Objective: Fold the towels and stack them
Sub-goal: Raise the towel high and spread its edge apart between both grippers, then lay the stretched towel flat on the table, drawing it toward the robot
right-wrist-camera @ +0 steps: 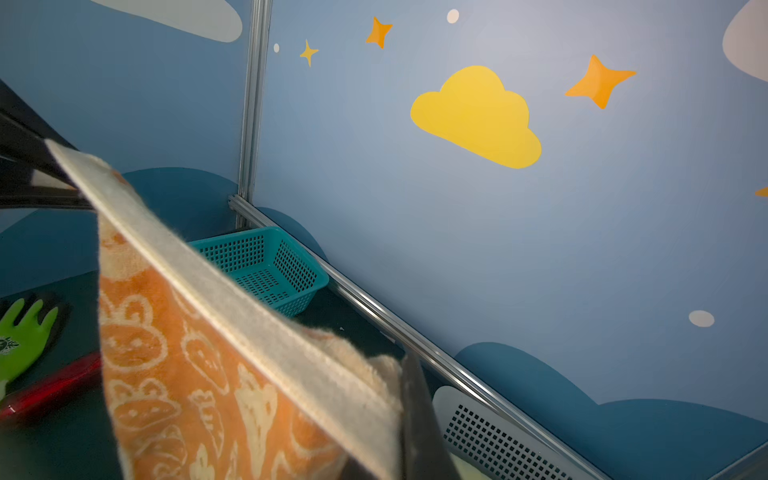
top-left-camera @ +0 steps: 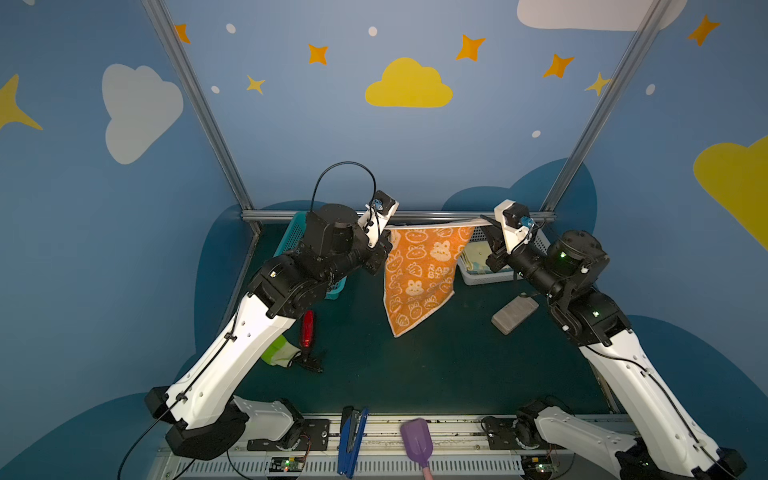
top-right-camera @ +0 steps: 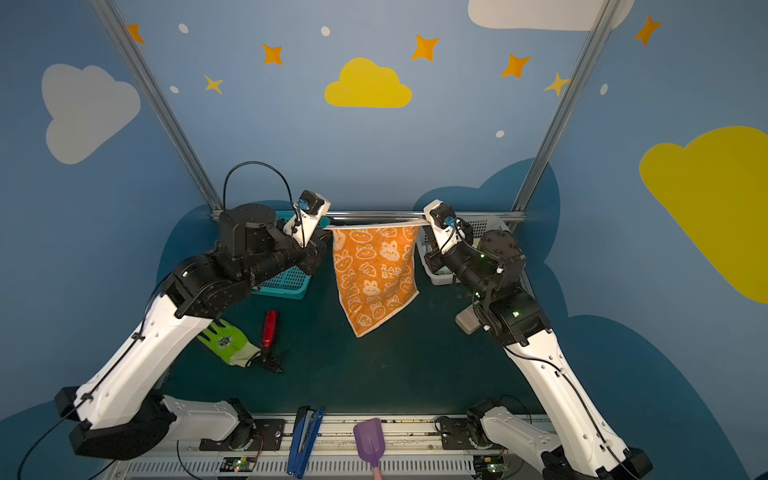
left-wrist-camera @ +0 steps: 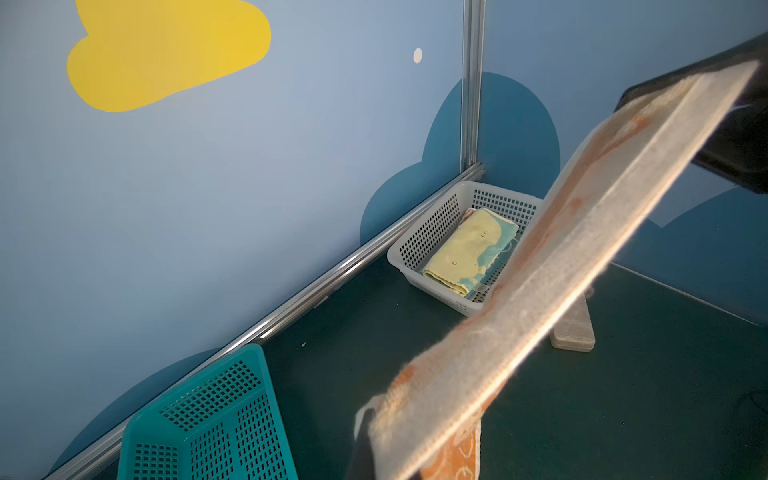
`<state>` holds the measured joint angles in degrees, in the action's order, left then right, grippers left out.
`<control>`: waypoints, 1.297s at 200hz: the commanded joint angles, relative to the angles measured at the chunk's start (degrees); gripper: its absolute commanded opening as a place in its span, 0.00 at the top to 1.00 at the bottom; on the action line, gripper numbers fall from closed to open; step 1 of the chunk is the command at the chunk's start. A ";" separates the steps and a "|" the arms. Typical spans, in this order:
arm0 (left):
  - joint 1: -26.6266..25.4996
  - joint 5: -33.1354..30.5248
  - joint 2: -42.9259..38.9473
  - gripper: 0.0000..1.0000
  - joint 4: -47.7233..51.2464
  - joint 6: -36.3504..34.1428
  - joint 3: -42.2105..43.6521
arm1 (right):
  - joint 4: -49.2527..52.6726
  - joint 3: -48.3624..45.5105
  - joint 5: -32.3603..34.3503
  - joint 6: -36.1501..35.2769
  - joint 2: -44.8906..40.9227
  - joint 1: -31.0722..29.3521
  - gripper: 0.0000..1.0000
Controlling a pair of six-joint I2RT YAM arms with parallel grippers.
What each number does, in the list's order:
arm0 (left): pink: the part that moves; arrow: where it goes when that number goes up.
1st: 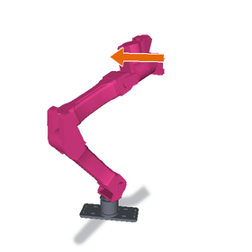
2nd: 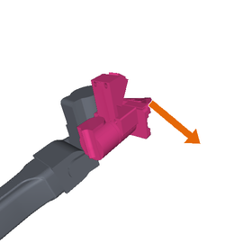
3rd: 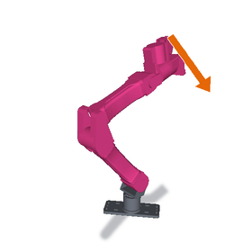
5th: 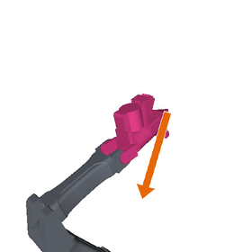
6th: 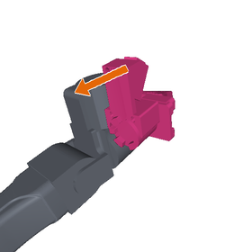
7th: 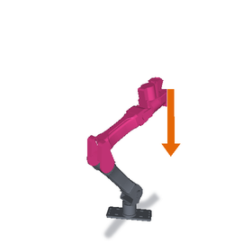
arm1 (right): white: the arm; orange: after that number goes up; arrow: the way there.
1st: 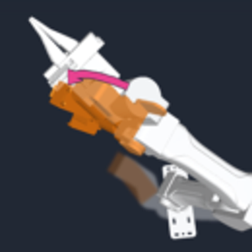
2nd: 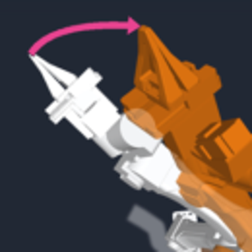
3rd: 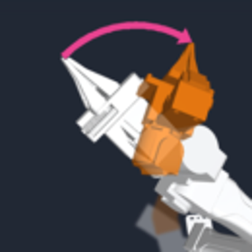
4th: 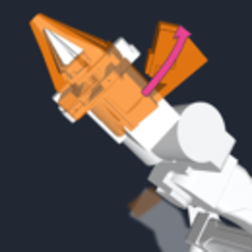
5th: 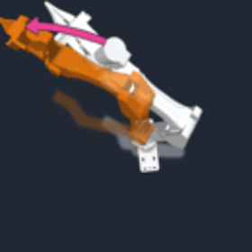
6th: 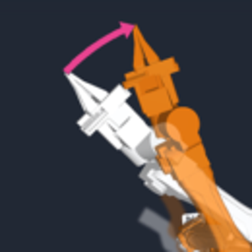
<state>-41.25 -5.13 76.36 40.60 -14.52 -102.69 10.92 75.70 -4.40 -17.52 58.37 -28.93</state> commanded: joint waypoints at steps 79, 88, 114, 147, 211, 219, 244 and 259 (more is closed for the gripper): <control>0.83 9.87 -17.39 0.96 -0.43 5.13 8.41 | 2.75 -3.16 -5.50 4.14 -11.56 0.11 1.00; 0.83 10.87 -18.61 0.96 -0.43 5.67 8.84 | 2.79 -3.37 -6.18 4.85 -12.17 -0.05 1.00; 0.88 10.32 -20.95 0.96 -1.47 6.44 11.38 | 2.66 -3.71 -7.89 6.56 -12.30 -0.16 1.00; 0.94 3.78 -20.64 0.96 -4.06 5.80 14.38 | 2.35 -4.09 -5.11 6.42 -9.19 -0.25 1.00; 9.05 2.21 -9.35 0.96 -4.98 3.92 12.40 | 0.57 -3.90 3.32 2.04 2.04 0.16 1.00; 11.06 3.57 -7.41 0.96 -5.29 4.19 12.27 | 0.13 -3.92 4.23 1.41 3.80 0.41 1.00; 15.94 6.58 -0.42 0.96 -6.40 4.59 12.16 | -1.15 -3.81 4.67 0.38 9.83 1.88 1.00; 17.77 7.15 3.96 0.96 -7.56 4.55 12.13 | -2.14 -3.75 4.58 0.38 13.43 2.80 1.00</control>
<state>-27.57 4.25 75.96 33.87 -10.63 -89.34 11.44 71.66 -6.04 -16.62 68.31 -29.06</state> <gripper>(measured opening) 0.049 0.052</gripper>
